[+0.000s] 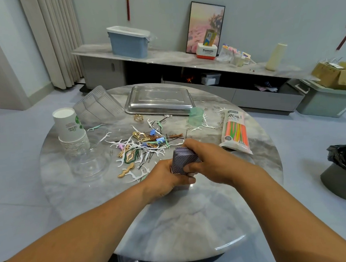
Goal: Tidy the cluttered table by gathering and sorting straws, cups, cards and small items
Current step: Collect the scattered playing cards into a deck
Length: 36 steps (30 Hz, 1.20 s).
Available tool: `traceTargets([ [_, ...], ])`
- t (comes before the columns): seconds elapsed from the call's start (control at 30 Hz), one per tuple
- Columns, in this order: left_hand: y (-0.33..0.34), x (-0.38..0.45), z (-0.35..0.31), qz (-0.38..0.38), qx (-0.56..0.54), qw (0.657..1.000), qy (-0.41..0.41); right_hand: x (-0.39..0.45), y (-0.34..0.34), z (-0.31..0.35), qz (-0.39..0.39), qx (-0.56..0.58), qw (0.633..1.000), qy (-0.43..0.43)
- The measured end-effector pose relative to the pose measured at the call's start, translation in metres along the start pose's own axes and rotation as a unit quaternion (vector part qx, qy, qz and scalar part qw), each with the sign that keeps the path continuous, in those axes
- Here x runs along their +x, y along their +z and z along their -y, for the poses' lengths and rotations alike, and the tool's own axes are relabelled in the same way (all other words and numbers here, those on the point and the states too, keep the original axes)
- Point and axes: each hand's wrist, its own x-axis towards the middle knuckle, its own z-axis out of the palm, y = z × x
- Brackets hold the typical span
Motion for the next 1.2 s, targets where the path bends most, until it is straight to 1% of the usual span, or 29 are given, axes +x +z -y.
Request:
traceTargets([
  [0.2, 0.003, -0.001, 0.003, 0.006, 0.027, 1.000, -0.002, 0.001, -0.005, -0.001, 0.027, 0.009, 0.999, 0.015],
  [0.23, 0.003, -0.002, 0.002, 0.005, 0.039, 0.999, 0.004, 0.000, -0.002, 0.000, 0.013, 0.019, 1.000, 0.017],
  [0.3, 0.004, -0.001, 0.003, 0.007, 0.054, 0.998, 0.025, -0.002, 0.006, 0.003, -0.045, 0.041, 0.998, 0.024],
  [0.37, 0.004, 0.000, 0.002, 0.001, 0.059, 0.998, 0.035, -0.002, 0.015, 0.009, -0.095, 0.105, 0.989, 0.044],
  [0.43, 0.006, 0.000, 0.003, -0.021, 0.069, 0.997, 0.040, 0.001, 0.022, 0.015, -0.125, 0.190, 0.971, 0.074],
  [0.5, 0.008, 0.002, 0.004, -0.036, 0.050, 0.997, 0.049, 0.005, 0.025, 0.018, -0.146, 0.232, 0.957, 0.099],
  [0.57, 0.009, 0.003, 0.005, -0.054, 0.051, 0.995, 0.063, 0.009, 0.026, 0.018, -0.153, 0.258, 0.947, 0.118],
  [0.7, 0.008, 0.005, 0.004, -0.082, 0.086, 0.989, 0.088, 0.011, 0.024, 0.016, -0.134, 0.341, 0.924, 0.113],
  [0.77, 0.007, 0.006, 0.003, -0.085, 0.095, 0.989, 0.082, 0.011, 0.024, 0.016, -0.140, 0.340, 0.924, 0.109],
  [0.87, 0.009, 0.005, 0.001, -0.086, 0.086, 0.990, 0.064, 0.013, 0.020, 0.016, -0.199, 0.341, 0.915, 0.081],
  [0.9, 0.010, 0.005, 0.002, -0.084, 0.080, 0.991, 0.060, 0.013, 0.018, 0.016, -0.205, 0.345, 0.913, 0.069],
  [1.0, 0.011, 0.005, 0.002, -0.075, 0.102, 0.991, 0.052, 0.010, 0.018, 0.018, -0.159, 0.315, 0.933, 0.076],
  [1.07, 0.009, 0.006, 0.003, -0.067, 0.128, 0.988, 0.053, 0.011, 0.026, 0.016, -0.150, 0.303, 0.936, 0.094],
  [1.13, 0.009, 0.005, 0.002, -0.065, 0.119, 0.989, 0.053, 0.015, 0.030, 0.013, -0.176, 0.314, 0.927, 0.106],
  [1.2, 0.010, 0.004, 0.001, -0.067, 0.105, 0.991, 0.051, 0.019, 0.029, 0.008, -0.197, 0.351, 0.906, 0.128],
])
